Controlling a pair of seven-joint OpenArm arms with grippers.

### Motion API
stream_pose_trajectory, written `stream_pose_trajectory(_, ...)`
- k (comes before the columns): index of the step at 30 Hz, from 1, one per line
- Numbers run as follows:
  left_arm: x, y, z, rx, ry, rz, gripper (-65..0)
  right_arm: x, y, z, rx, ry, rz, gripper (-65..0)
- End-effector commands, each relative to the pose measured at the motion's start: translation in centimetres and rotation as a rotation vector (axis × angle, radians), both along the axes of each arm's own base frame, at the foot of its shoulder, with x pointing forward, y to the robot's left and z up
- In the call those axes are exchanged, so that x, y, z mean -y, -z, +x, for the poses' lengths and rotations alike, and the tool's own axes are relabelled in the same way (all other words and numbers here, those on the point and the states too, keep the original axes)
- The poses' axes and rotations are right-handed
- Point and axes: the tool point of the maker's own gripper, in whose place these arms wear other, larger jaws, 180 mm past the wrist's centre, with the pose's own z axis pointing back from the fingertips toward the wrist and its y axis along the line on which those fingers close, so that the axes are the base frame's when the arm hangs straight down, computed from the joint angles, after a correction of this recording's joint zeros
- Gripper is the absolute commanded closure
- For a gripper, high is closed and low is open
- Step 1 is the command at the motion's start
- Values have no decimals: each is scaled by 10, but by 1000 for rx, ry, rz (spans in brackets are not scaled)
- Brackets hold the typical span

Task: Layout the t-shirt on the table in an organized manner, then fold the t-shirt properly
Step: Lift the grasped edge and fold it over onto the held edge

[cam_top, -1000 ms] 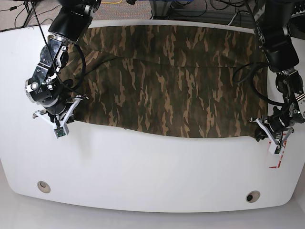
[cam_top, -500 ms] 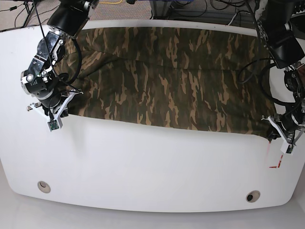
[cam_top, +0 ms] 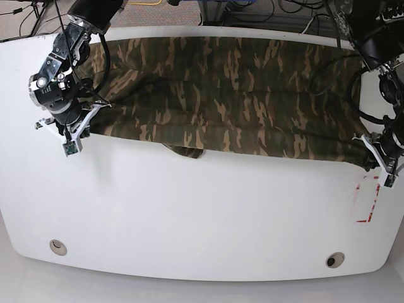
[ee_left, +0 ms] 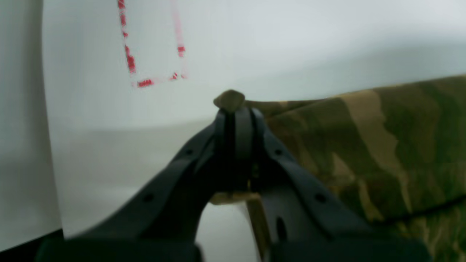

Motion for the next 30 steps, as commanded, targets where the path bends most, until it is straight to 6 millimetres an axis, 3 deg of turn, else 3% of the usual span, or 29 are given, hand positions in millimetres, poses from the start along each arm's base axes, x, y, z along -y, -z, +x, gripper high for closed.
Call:
stream_pose_trajectory(1, -19, -14, -8, 7, -41, 72, 0, 16, -8, -4, -4, 34, -59, 0)
stream_pose_trajectory(13, -21, 23, -65, -148, -39, 126, 0, 8, 20, -35, -100, 39, -33, 0)
stream_pose_trajectory(23, -20, 48, -97, -243, -31, 126, 0, -1, 34, -50, -142, 42, -5, -8)
stream_pose_trajectory(26, -19, 53, -103, -264, -28, 126, 0, -1, 35, -52, -148, 44, -10, -92)
stream_pose_trajectory(30, -19, 55, -104, -273, -27, 126, -129, 0, 38, -56, -160, 45, -11, -304)
